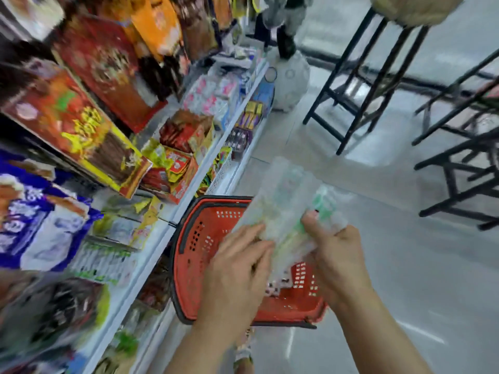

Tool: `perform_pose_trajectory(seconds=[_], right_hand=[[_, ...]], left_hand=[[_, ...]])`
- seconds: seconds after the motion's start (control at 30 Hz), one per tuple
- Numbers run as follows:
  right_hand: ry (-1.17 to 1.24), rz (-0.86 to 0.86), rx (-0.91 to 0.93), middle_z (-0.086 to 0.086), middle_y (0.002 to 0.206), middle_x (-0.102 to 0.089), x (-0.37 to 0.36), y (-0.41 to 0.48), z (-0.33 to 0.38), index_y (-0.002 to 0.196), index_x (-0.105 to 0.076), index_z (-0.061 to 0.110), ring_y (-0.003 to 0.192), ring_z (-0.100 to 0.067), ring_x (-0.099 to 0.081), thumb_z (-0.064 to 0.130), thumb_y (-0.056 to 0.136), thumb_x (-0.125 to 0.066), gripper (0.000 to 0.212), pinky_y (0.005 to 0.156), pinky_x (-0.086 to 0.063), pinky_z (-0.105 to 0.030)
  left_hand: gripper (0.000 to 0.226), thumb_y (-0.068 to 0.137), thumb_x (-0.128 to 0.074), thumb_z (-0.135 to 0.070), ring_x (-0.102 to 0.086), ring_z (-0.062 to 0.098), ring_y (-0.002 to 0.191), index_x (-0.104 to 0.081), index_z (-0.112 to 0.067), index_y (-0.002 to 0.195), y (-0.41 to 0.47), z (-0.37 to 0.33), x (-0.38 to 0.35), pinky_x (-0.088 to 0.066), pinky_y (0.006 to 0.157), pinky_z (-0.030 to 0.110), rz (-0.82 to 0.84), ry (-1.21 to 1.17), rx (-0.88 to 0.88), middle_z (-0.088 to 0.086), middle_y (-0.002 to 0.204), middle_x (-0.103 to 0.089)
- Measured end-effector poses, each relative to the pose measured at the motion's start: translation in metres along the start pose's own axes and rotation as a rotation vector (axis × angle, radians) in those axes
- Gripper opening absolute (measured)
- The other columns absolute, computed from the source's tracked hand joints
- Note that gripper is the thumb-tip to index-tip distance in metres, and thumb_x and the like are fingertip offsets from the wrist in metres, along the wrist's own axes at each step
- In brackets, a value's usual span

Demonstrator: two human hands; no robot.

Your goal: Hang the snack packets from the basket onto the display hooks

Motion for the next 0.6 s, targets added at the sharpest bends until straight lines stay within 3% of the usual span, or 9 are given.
perform_pose_trajectory(seconds=[0.07, 0.13, 0.2, 0.23, 0.33, 0.4, 0.47, 0.5, 0.6], right_hand=[[0.005, -0.002, 0.03, -0.012, 0.078, -0.068, 0.001, -0.029, 0.039, 0.093, -0.068, 0.006, 0.07, -0.024, -0.063, 0.006, 0.092, -0.06, 0.008, 0.059, -0.05, -0.033], [0.02, 0.01, 0.067, -0.012, 0.079, -0.07, 0.0, -0.06, 0.08, 0.091, -0.069, 0.006, 0.069, -0.026, -0.065, 0.007, 0.092, -0.061, 0.009, 0.057, -0.052, -0.034], [0.035, 0.029, 0.093, -0.017, 0.081, -0.071, 0.001, -0.09, 0.114, 0.096, -0.068, 0.004, 0.068, -0.027, -0.066, 0.01, 0.091, -0.063, 0.009, 0.055, -0.054, -0.034], [0.025, 0.034, 0.113, -0.024, 0.083, -0.068, 0.001, -0.106, 0.131, 0.099, -0.066, 0.0, 0.067, -0.028, -0.064, 0.016, 0.089, -0.066, 0.019, 0.053, -0.053, -0.035], [-0.046, 0.082, 0.245, -0.037, 0.077, -0.058, 0.001, -0.148, 0.181, 0.088, -0.06, -0.009, 0.06, -0.034, -0.06, 0.039, 0.08, -0.072, 0.05, 0.048, -0.05, -0.044], [-0.043, 0.133, 0.305, -0.028, 0.073, -0.066, 0.0, -0.174, 0.212, 0.076, -0.063, -0.003, 0.061, -0.032, -0.063, 0.03, 0.086, -0.07, 0.036, 0.053, -0.052, -0.049], [-0.034, 0.173, 0.372, -0.005, 0.063, -0.067, 0.0, -0.196, 0.24, 0.072, -0.067, 0.003, 0.061, -0.018, -0.06, 0.023, 0.09, -0.068, 0.027, 0.056, -0.049, -0.033], [-0.04, 0.192, 0.398, -0.007, 0.064, -0.065, -0.002, -0.205, 0.251, 0.075, -0.066, 0.0, 0.061, -0.018, -0.058, 0.026, 0.088, -0.069, 0.03, 0.058, -0.047, -0.033], [-0.068, 0.201, 0.464, -0.036, 0.088, -0.062, -0.011, -0.231, 0.276, 0.091, -0.058, -0.012, 0.066, -0.048, -0.061, 0.042, 0.078, -0.068, 0.057, 0.058, -0.052, -0.055]], left_hand=[[0.02, 0.087, -0.057, -0.035, -0.061, 0.007, 0.106, -0.073, -0.028, 0.095, 0.004, -0.036, 0.031, -0.044, 0.096, 0.021, -0.103, -0.058, 0.036, -0.022, 0.11, -0.065], [0.009, 0.082, -0.067, -0.037, -0.062, 0.005, 0.093, -0.069, -0.034, 0.091, 0.01, -0.075, 0.065, -0.051, 0.087, 0.027, -0.173, -0.178, 0.135, -0.022, 0.099, -0.065], [0.015, 0.076, -0.075, -0.044, -0.057, -0.004, 0.086, -0.063, -0.037, 0.083, 0.012, -0.12, 0.096, -0.048, 0.078, 0.018, -0.17, -0.174, 0.13, -0.019, 0.09, -0.062], [0.024, 0.071, -0.075, -0.049, -0.053, -0.006, 0.087, -0.059, -0.037, 0.083, 0.011, -0.143, 0.111, -0.042, 0.073, 0.01, -0.168, -0.123, 0.096, -0.019, 0.09, -0.057], [0.03, 0.069, -0.077, -0.046, -0.054, -0.003, 0.088, -0.056, -0.033, 0.085, 0.0, -0.199, 0.153, -0.043, 0.073, 0.015, -0.225, -0.126, 0.076, -0.017, 0.09, -0.057], [0.018, 0.078, -0.077, -0.033, -0.059, 0.0, 0.08, -0.06, -0.03, 0.083, -0.01, -0.221, 0.18, -0.048, 0.07, 0.022, -0.278, -0.191, 0.112, -0.016, 0.083, -0.063], [0.014, 0.086, -0.071, -0.021, -0.06, -0.001, 0.077, -0.061, -0.03, 0.084, -0.019, -0.239, 0.21, -0.049, 0.069, 0.023, -0.334, -0.211, 0.106, -0.018, 0.081, -0.064], [0.018, 0.088, -0.068, -0.017, -0.06, -0.003, 0.079, -0.06, -0.033, 0.086, -0.024, -0.248, 0.227, -0.049, 0.068, 0.022, -0.381, -0.21, 0.094, -0.02, 0.082, -0.064], [0.034, 0.092, -0.061, -0.007, -0.061, -0.006, 0.083, -0.056, -0.041, 0.091, -0.041, -0.274, 0.283, -0.049, 0.064, 0.014, -0.57, -0.269, 0.044, -0.022, 0.09, -0.066]])
Point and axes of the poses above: each hand's wrist, its own y-axis towards the middle knuckle, its own x-axis out of the back of the hand, z = x × y, the point moved 3 cm from there along y, towards the middle knuckle
